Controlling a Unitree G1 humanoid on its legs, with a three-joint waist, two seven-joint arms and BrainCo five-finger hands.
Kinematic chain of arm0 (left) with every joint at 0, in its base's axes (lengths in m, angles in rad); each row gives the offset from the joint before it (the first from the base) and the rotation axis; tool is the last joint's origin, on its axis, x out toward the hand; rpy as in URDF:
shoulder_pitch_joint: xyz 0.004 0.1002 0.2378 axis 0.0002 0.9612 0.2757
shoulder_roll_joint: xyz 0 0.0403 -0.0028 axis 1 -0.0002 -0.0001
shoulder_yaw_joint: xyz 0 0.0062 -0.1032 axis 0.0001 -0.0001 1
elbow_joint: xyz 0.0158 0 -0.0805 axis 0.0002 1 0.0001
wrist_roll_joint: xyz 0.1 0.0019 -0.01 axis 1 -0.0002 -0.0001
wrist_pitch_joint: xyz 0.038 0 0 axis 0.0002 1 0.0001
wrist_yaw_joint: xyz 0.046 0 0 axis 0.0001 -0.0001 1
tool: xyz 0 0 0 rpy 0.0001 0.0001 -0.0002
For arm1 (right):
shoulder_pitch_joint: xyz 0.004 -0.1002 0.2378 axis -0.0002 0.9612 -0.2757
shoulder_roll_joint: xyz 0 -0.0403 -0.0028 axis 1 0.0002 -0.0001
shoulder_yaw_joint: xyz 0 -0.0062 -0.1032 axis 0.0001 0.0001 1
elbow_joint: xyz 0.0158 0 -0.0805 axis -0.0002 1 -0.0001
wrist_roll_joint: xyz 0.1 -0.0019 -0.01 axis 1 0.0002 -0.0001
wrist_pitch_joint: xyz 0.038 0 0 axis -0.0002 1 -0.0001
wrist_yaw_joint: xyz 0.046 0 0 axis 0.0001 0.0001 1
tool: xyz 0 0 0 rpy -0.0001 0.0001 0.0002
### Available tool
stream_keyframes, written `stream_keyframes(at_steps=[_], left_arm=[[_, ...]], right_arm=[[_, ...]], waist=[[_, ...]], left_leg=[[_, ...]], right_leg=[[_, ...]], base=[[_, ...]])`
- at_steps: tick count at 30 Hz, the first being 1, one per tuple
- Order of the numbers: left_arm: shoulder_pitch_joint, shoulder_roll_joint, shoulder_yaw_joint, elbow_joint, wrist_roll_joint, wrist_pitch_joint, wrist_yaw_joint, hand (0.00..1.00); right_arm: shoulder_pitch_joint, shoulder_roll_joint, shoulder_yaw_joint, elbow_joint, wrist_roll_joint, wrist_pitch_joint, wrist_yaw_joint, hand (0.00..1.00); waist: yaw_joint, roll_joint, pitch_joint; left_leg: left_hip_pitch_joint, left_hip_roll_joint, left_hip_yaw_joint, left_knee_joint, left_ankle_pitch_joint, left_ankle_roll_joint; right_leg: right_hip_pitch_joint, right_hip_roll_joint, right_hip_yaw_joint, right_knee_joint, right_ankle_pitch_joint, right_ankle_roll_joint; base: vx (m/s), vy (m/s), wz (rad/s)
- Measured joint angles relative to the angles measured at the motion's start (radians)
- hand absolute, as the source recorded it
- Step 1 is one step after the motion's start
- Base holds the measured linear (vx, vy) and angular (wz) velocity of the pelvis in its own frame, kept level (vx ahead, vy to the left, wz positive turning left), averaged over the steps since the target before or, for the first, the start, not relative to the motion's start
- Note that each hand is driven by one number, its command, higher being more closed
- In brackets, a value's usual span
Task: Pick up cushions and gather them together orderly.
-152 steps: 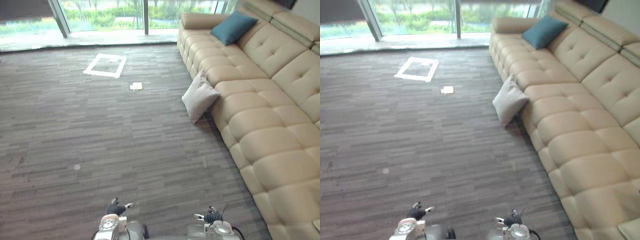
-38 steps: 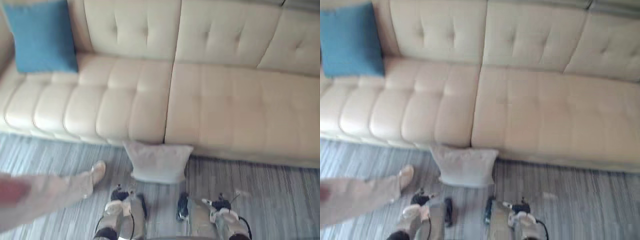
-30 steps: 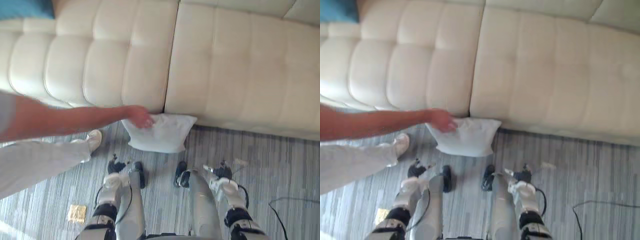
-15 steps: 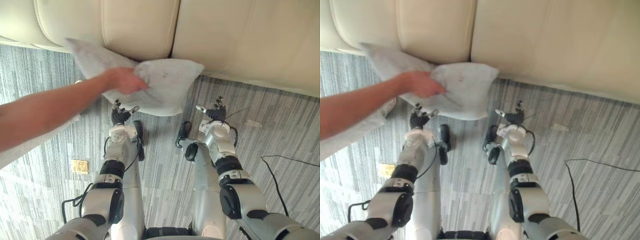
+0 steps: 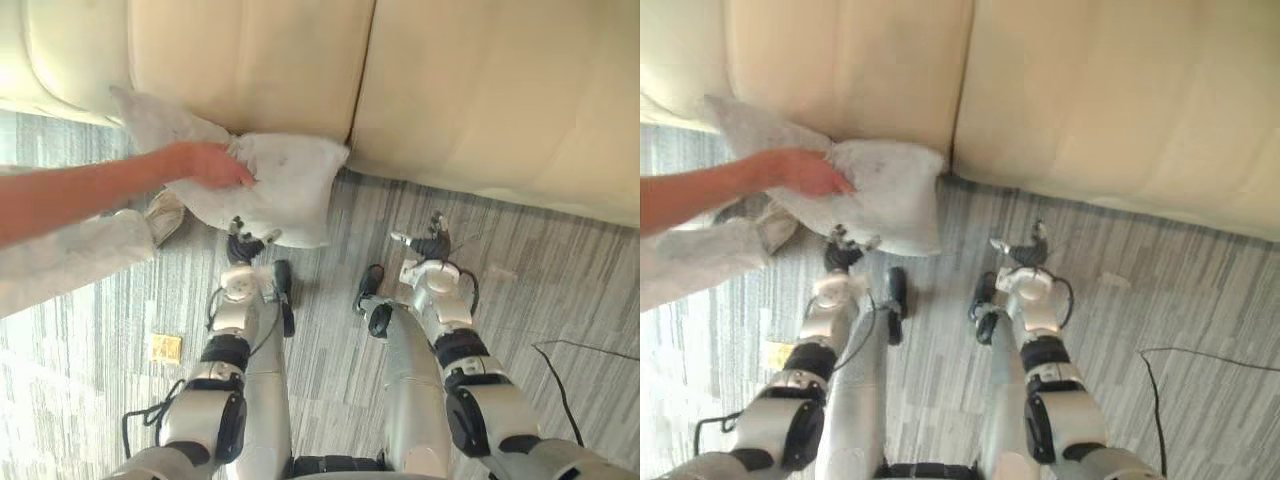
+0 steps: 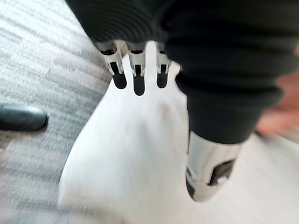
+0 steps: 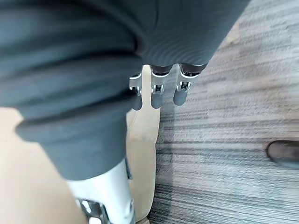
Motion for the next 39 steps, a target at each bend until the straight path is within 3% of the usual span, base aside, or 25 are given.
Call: stream_keyframes(at_steps=[6, 14, 19, 27, 39], left_arm=[[0.174, -0.043, -0.032, 0.038, 0.035, 0.005, -0.037, 0.0], [0.376, -0.042, -0.031, 0.134, 0.111, 0.025, -0.084, 0.0], [0.433, -0.042, -0.031, 0.188, 0.143, 0.037, -0.109, 0.0], [0.483, -0.038, -0.028, 0.248, 0.18, 0.04, -0.131, 0.0], [0.53, 0.034, -0.031, 0.268, 0.191, 0.04, -0.148, 0.0]], right_arm=[[0.251, 0.035, 0.02, 0.001, -0.022, 0.002, 0.036, 0.0], [0.486, 0.059, 0.016, 0.035, -0.071, 0.012, 0.095, 0.0], [0.54, 0.085, -0.024, 0.089, -0.109, 0.018, 0.125, 0.0], [0.538, 0.055, -0.062, 0.214, -0.154, 0.023, 0.155, 0.0], [0.51, 0.017, -0.059, 0.308, -0.177, 0.026, 0.175, 0.0]], waist=[[-0.003, 0.002, -0.062], [-0.006, 0.01, -0.253], [-0.014, 0.014, -0.326], [-0.027, 0.031, -0.354], [-0.027, 0.037, -0.351]], left_leg=[[0.238, -0.005, 0.016, -0.09, 0.007, -0.006], [0.485, -0.004, 0.058, -0.314, 0.064, -0.019], [0.603, -0.006, 0.071, -0.452, 0.108, -0.028], [0.727, -0.022, 0.061, -0.54, 0.124, -0.027], [0.775, -0.039, 0.028, -0.541, 0.13, -0.016]], right_leg=[[0.218, 0.005, -0.001, -0.059, -0.003, 0.005], [0.428, 0.039, -0.002, -0.234, 0.026, 0.034], [0.517, 0.06, -0.002, -0.331, 0.057, 0.032], [0.658, 0.08, -0.005, -0.455, 0.091, 0.055], [0.781, 0.095, -0.004, -0.611, 0.183, 0.065]], base=[[-0.01, -0.038, -0.05], [0.08, -0.016, -0.08], [0.11, 0.009, -0.08], [0.09, 0.036, 0.0], [-0.03, 0.021, 0.01]])
